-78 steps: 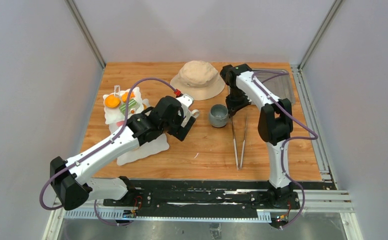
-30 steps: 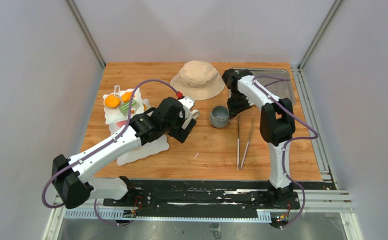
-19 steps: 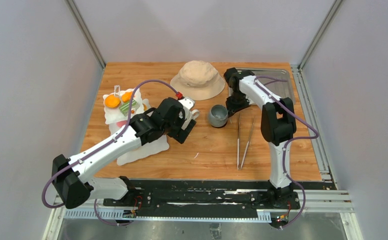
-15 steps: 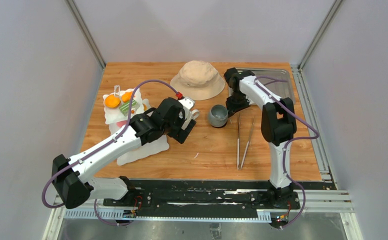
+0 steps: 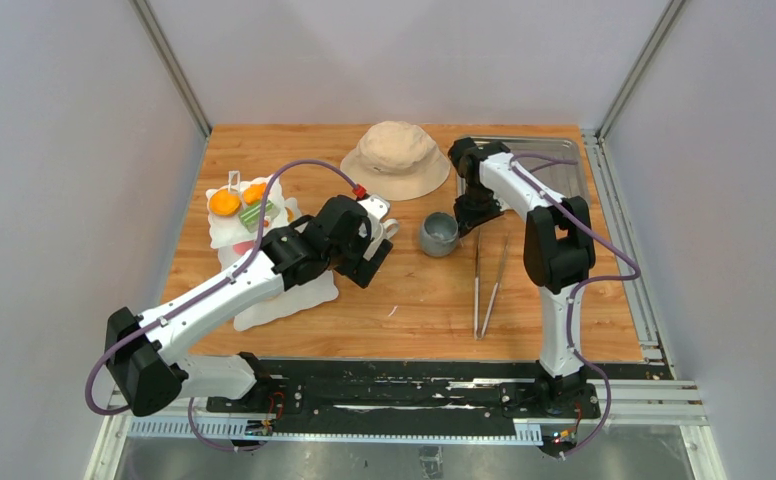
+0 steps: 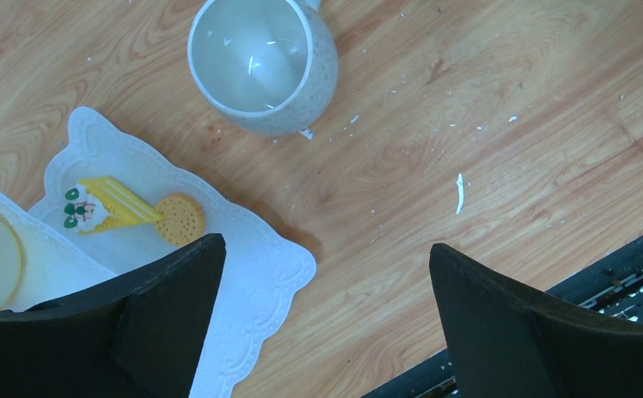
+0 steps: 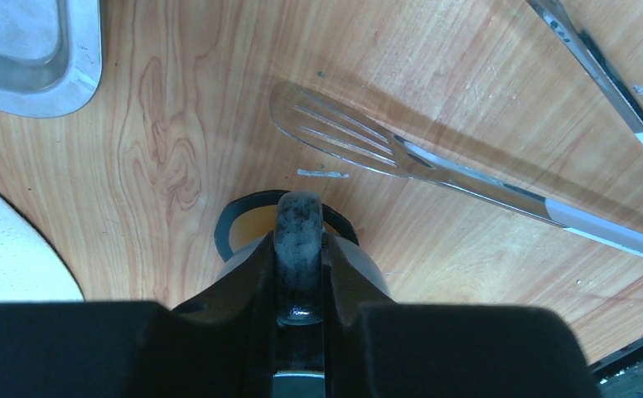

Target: Serve the afternoon tea

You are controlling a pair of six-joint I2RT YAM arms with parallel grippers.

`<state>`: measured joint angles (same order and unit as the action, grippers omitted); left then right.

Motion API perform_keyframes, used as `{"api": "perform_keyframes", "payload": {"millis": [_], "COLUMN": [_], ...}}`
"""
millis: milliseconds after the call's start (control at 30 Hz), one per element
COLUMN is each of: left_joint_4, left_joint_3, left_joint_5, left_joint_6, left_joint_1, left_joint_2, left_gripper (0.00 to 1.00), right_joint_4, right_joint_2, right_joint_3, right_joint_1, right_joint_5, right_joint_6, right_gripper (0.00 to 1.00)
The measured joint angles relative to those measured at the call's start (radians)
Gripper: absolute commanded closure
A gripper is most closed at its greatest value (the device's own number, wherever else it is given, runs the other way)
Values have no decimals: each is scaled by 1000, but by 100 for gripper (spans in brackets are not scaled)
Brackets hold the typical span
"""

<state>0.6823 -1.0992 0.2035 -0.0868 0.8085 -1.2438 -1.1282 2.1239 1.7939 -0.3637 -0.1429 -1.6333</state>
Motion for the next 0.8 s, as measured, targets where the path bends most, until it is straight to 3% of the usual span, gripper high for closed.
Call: {"api": "perform_keyframes", "payload": {"millis": [467,800], "left_joint_4": [2,2], "left_joint_3": [0,0], "left_joint_5": [-2,-13], "left_joint_6": [0,0], "left_joint_1": [0,0], "left_joint_2": [0,0], "left_gripper": [2,2], "right_joint_4": [-55,-66], "right_joint_2": [5,5], "right_joint_3": [79,96], "right_joint_1": [0,0], "right_joint_5": [-34,-40], "right_joint_6": [46,74], "right_gripper": [79,78]}}
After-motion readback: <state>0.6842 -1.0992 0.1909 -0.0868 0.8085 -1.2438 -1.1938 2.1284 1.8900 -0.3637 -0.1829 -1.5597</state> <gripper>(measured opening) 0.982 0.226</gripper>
